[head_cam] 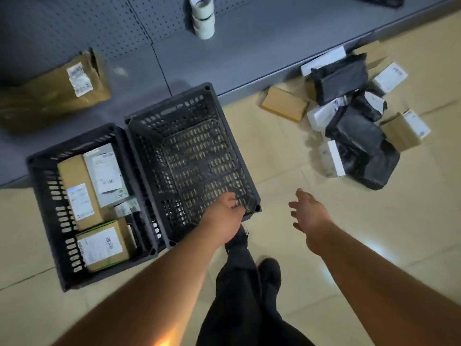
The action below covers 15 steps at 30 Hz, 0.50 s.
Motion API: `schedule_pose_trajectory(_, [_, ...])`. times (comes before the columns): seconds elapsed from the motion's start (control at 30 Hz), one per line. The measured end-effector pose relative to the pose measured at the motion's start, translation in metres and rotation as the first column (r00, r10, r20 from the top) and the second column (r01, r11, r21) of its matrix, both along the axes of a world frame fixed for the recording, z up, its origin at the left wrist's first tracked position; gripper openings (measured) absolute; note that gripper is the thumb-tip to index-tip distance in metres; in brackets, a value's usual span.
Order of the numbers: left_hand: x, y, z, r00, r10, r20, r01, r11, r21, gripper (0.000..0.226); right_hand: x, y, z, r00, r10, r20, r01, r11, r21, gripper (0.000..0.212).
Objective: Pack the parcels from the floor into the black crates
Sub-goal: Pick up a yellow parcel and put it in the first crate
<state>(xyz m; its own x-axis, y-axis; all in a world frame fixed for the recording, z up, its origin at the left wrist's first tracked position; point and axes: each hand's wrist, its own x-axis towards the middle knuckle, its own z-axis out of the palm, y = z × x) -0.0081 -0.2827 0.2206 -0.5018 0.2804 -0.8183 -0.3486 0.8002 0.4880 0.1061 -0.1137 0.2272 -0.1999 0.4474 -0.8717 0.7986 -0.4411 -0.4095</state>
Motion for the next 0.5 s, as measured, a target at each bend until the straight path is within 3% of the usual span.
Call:
schedule_pose_trajectory(0.23, [-0.06, 0.027, 0.004, 0.993, 0.101, 0.059, -0.102, 0.995, 0.011, 0.051, -0.051, 0.037, -0.007, 0.992, -0.024, 0.124, 0.022, 1.0, 0.021, 0.039])
schedule_pose_trajectory(0.5, [-0.124, 0.064, 0.002, 0.984, 0.166, 0.06, -0.167, 0.986, 0.012, 0.051, -0.124, 0.091, -0.01, 0.998, -0.022, 0.062, 0.019, 0.999, 0.046, 0.051])
